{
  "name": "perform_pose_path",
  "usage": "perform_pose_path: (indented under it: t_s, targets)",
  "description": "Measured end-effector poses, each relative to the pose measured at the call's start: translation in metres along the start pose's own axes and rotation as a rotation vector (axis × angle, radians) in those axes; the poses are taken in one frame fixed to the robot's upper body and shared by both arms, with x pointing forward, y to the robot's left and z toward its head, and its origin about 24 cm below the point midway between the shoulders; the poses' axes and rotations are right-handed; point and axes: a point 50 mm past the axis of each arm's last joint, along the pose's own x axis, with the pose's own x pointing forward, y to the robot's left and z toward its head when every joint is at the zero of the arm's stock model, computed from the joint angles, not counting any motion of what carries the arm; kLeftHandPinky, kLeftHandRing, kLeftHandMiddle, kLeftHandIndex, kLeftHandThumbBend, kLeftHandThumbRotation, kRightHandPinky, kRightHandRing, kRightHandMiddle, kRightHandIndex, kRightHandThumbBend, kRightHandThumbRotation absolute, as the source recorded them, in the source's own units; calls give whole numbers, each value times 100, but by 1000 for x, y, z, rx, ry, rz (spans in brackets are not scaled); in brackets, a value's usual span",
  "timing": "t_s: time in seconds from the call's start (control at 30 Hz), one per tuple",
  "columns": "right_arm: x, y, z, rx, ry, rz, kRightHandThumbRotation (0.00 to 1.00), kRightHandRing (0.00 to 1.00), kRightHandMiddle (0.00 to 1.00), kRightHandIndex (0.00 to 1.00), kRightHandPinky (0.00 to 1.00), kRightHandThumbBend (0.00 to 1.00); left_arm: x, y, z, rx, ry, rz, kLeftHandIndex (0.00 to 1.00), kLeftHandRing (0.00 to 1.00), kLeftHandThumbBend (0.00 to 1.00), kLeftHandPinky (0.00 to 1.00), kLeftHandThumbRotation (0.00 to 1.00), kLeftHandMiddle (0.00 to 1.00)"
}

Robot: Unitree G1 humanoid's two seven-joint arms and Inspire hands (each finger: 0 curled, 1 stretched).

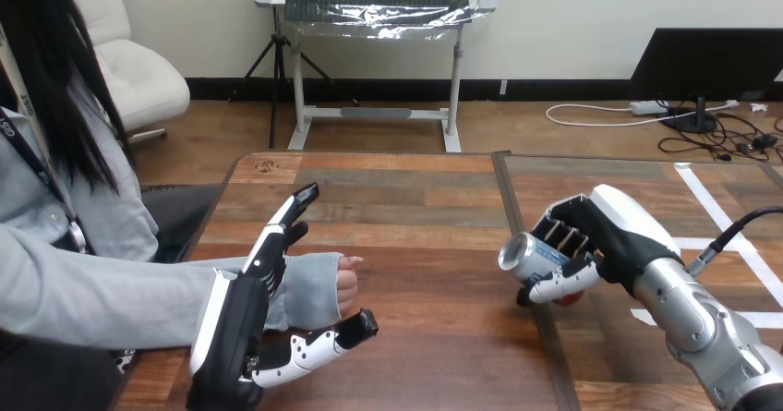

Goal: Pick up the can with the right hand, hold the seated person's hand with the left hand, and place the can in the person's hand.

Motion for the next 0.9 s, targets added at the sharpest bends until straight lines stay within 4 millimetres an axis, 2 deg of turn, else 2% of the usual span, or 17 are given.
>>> perform_pose_path:
  t_s: [0.47, 0.9]
  targets:
    - [0, -3, 10, -3, -58, -22, 0, 49, 51, 49, 47, 84, 6, 0, 2, 44, -4, -8, 91, 96, 100, 93, 49, 94]
    - [1, -6, 17, -14, -87, -30, 0, 48, 50, 48, 47, 85, 10, 5, -1, 180, 25, -42, 93, 97, 100, 94, 46, 94]
